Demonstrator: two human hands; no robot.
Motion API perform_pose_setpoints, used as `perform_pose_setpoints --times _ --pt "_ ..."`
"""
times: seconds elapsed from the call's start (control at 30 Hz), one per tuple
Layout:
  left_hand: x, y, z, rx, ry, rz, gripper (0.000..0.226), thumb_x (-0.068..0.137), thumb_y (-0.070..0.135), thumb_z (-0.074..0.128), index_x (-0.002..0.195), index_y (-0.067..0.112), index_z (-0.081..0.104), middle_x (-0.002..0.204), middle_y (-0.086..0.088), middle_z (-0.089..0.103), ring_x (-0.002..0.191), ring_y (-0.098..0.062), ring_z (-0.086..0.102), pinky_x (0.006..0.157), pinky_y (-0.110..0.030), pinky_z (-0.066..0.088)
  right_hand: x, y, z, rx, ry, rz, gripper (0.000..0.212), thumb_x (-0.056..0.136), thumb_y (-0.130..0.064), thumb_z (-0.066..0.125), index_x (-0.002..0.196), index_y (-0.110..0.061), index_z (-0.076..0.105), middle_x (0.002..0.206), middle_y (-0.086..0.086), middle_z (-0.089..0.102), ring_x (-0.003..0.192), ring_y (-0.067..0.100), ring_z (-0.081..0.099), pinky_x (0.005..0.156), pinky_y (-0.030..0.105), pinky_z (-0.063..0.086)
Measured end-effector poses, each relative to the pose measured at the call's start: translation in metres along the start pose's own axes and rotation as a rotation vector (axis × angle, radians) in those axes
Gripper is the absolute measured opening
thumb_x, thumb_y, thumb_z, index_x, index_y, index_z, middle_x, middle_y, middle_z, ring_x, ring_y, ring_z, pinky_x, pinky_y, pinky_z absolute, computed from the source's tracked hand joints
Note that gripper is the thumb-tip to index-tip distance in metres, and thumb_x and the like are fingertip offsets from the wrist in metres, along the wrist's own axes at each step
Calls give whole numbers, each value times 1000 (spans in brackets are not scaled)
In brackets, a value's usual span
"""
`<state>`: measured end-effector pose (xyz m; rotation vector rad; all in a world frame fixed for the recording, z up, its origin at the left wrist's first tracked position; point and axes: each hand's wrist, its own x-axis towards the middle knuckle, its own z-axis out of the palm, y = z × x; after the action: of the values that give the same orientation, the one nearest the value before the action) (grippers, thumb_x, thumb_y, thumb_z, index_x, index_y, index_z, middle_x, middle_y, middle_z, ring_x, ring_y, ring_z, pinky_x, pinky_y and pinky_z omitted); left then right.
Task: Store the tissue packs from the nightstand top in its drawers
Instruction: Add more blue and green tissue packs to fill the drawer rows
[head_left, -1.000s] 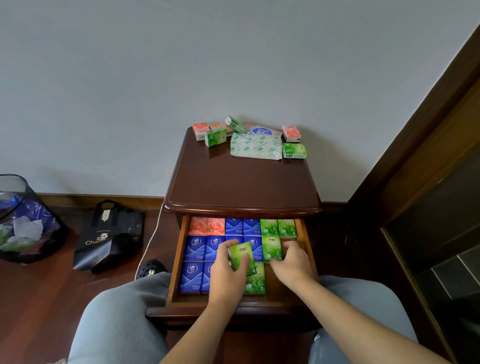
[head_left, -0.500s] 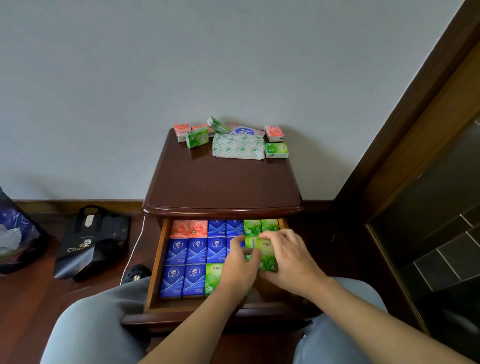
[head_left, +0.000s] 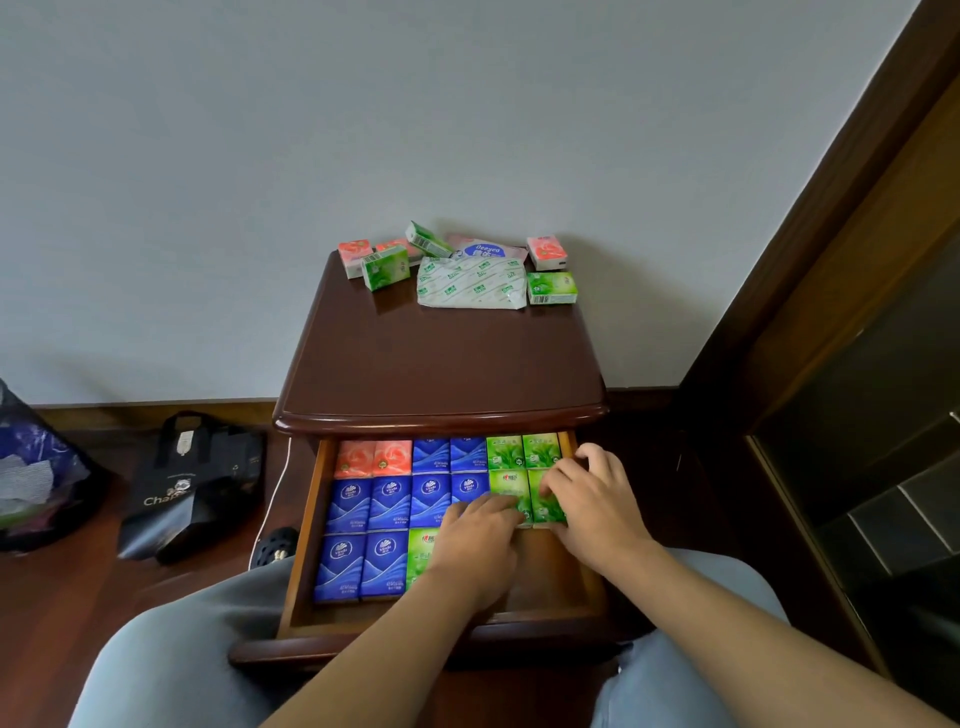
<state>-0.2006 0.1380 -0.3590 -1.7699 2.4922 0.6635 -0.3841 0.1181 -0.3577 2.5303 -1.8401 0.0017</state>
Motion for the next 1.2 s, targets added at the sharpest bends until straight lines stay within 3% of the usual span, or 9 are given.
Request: perform_pose_setpoints --times 0.4,0.5,0.63,0.73,0.8,0.9,1.0,1.07,1.2 --pt "4 -1 -5 -50 -43 0 52 98 18 48 148 27 53 164 10 37 149 -14 35 124 -43 23 3 -3 -8 37 -39 30 37 84 -46 78 117 -32 72 124 -11 69 136 27 40 116 44 35" --pt "5 -2 -13 -45 -50 22 50 98 21 48 148 25 51 161 7 41 146 -16 40 122 -43 26 3 0 -14 38 7 -10 34 86 -54 68 109 -30 76 112 -13 73 128 23 47 113 44 38" --pt "11 -10 -41 -64 298 27 28 103 34 51 129 26 57 127 4 55 119 -20 52 101 -38 43 14 7 -36 134 327 -37 24 94 -45 61 80 -27 69 82 -14 66 90 17 55 85 41 48" --pt "23 -21 -72 -61 595 24 11 101 30 56 106 21 60 105 1 56 96 -23 53 81 -39 46 40 14 -57 240 471 21 16 98 -36 59 91 -23 64 91 -8 61 87 19 56 78 39 47" --pt "35 -29 -91 -32 667 -6 10 99 29 58 104 21 61 104 0 56 95 -26 53 79 -39 45 60 15 -66 347 481 86 16 99 -33 60 106 -19 62 106 -2 58 97 20 56 84 35 49" --pt "56 -46 -103 48 574 -113 35 104 38 50 135 22 54 134 -2 52 123 -28 50 100 -39 41 90 11 -65 499 416 212 39 98 -31 65 133 -15 55 136 5 49 125 23 50 104 33 45" --pt "72 -65 -99 83 329 -224 66 108 52 28 165 20 14 170 -6 15 157 -28 12 127 -44 13 120 7 -55 556 315 316 59 100 -34 64 152 -16 42 159 11 30 146 30 33 119 40 35" --pt "78 -72 -91 96 246 -255 71 107 56 15 166 21 -3 174 -5 -4 160 -27 -6 129 -48 2 142 11 -48 519 299 360 66 100 -36 63 157 -15 36 165 12 22 150 34 27 122 45 32" --pt "85 -79 -85 186 218 -226 71 103 54 3 163 20 -15 173 -8 -14 159 -29 -15 127 -54 -2 188 29 -42 415 314 428 71 99 -39 62 159 -18 32 168 14 16 151 37 24 122 48 30"
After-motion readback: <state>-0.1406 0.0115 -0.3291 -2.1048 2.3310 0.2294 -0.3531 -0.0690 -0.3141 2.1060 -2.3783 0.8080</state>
